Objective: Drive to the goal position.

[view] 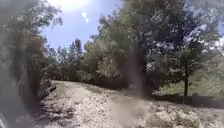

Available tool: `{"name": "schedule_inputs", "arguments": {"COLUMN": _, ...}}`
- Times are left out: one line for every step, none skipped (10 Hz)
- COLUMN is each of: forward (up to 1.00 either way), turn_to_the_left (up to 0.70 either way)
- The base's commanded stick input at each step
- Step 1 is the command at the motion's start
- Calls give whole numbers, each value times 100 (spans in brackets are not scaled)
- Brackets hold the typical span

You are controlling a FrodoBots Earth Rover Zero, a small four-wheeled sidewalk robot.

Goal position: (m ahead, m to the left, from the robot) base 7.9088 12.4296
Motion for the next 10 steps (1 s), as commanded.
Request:
{"name": "schedule_inputs", "arguments": {"forward": 4, "turn_to_the_left": 4}}
{"name": "schedule_inputs", "arguments": {"forward": 4, "turn_to_the_left": 4}}
{"name": "schedule_inputs", "arguments": {"forward": 4, "turn_to_the_left": 4}}
{"name": "schedule_inputs", "arguments": {"forward": 4, "turn_to_the_left": 4}}
{"name": "schedule_inputs", "arguments": {"forward": 4, "turn_to_the_left": 4}}
{"name": "schedule_inputs", "arguments": {"forward": 4, "turn_to_the_left": 4}}
{"name": "schedule_inputs", "arguments": {"forward": 4, "turn_to_the_left": 4}}
{"name": "schedule_inputs", "arguments": {"forward": 4, "turn_to_the_left": 4}}
{"name": "schedule_inputs", "arguments": {"forward": 4, "turn_to_the_left": 4}}
{"name": "schedule_inputs", "arguments": {"forward": 4, "turn_to_the_left": 4}}
